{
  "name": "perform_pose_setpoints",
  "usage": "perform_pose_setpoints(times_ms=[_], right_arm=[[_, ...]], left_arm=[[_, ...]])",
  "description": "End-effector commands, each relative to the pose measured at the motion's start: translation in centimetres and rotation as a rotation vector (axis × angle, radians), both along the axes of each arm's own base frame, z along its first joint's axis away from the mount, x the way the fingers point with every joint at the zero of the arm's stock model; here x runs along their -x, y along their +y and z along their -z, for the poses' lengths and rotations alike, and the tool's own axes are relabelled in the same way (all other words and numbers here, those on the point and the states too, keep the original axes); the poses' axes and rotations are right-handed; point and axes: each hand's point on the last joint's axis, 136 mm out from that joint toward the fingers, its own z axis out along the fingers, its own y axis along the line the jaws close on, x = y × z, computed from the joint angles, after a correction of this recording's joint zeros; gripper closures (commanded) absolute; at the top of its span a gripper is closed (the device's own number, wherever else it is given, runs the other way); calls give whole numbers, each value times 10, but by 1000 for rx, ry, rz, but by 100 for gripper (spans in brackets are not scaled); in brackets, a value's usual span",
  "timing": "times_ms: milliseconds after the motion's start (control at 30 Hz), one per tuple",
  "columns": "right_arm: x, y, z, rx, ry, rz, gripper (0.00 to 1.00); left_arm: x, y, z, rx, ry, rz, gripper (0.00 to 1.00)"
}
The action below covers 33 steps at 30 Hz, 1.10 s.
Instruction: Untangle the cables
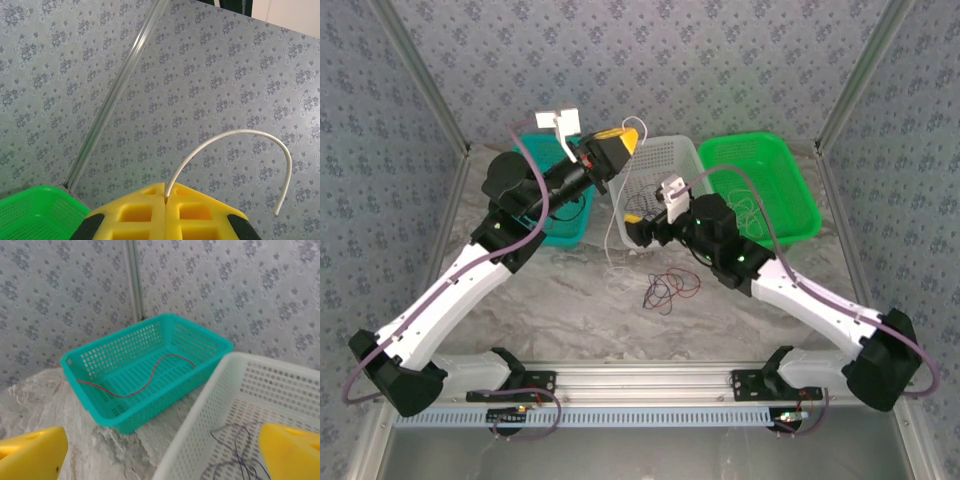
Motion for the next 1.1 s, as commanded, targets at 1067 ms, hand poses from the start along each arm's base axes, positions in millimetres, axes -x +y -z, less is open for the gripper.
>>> perform_pose_setpoints(times_ms=[1067], right_arm=[[23,13,-30,-121,19,-204,10]], left_arm=[[4,17,3,-32,-69,-69,100]])
